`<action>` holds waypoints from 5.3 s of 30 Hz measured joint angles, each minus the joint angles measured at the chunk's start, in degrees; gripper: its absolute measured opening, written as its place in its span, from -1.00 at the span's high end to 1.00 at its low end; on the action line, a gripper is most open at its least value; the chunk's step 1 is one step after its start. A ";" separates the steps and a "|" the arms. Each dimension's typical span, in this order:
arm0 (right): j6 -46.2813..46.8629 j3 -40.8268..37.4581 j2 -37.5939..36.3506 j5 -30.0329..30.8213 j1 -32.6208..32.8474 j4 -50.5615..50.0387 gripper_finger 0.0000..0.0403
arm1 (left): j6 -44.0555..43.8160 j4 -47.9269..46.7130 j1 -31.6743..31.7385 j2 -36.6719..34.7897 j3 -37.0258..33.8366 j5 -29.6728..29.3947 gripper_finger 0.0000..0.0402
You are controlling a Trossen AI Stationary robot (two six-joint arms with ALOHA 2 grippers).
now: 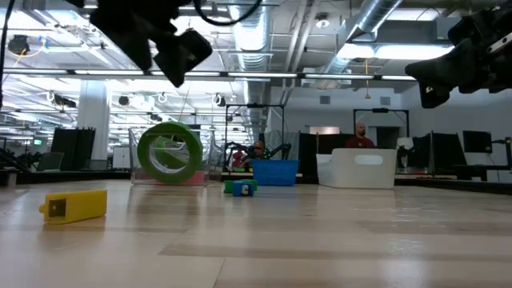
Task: Pick and place Stapler, Stapler remover, tape
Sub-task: Put the yellow stapler into the blue bin
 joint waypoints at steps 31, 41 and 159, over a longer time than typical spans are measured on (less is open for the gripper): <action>0.00 0.00 0.00 0.00 0.00 0.00 1.00 | 41.11 7.29 -17.25 -0.16 0.00 0.00 -0.02; 0.01 0.00 0.00 0.00 0.01 0.00 1.00 | 38.70 8.23 -17.12 5.37 0.00 0.18 -0.02; 0.00 0.00 -0.02 0.00 0.01 0.00 1.00 | 40.65 13.36 -16.88 18.04 -1.99 -2.62 0.46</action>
